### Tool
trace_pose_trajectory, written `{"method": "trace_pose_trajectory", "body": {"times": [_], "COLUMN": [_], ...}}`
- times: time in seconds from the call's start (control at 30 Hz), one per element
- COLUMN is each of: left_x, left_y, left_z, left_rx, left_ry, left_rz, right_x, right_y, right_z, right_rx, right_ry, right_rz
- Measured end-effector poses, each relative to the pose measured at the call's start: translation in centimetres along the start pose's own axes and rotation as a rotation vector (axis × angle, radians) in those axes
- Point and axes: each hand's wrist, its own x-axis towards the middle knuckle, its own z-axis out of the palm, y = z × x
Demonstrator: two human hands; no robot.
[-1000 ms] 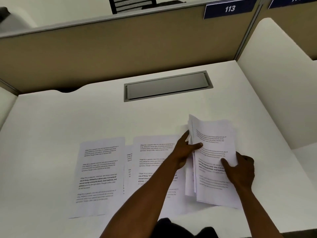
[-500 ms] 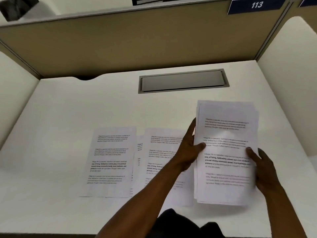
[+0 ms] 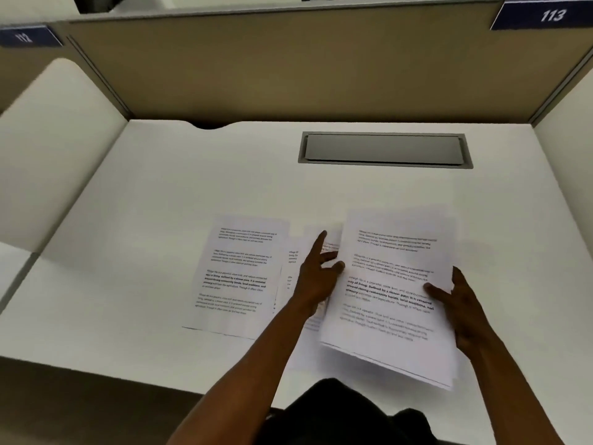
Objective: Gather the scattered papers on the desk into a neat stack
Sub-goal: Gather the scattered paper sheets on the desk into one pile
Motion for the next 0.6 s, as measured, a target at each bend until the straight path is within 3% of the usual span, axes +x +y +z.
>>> {"method": "trace_pose_trajectory", "body": {"times": [0.13, 0.2, 0.33, 0.4, 0.6], "left_x": [-1.0, -1.6, -3.2, -3.4, -3.7], "left_y": [-2.8, -4.4, -7.4, -8.4, -8.8], "left_z": [-4.5, -6.3, -5.6, -4.4, -2.7], "left_rx": [0.256, 0.429, 0.743, 0.861, 1.017], "left_ry": [0.409, 0.481, 0.237, 0.15, 0.134], "left_rz": [0.077, 0.101, 0.234, 0.208, 0.125], "right_x": [0.0, -0.1, -0.1, -0.2, -0.6], "right_y": [1.1, 1.8, 3.3, 4.0, 4.4], "right_z": [0.7, 1.0, 2.6, 3.5, 5.8], "right_rx": [0.024, -0.007, -0.125, -0.228, -0.396], "right_ry": [0.035, 0.051, 0.081, 0.139, 0.291], "right_rz": [0.031, 0.02, 0.002, -0.007, -0.06]}}
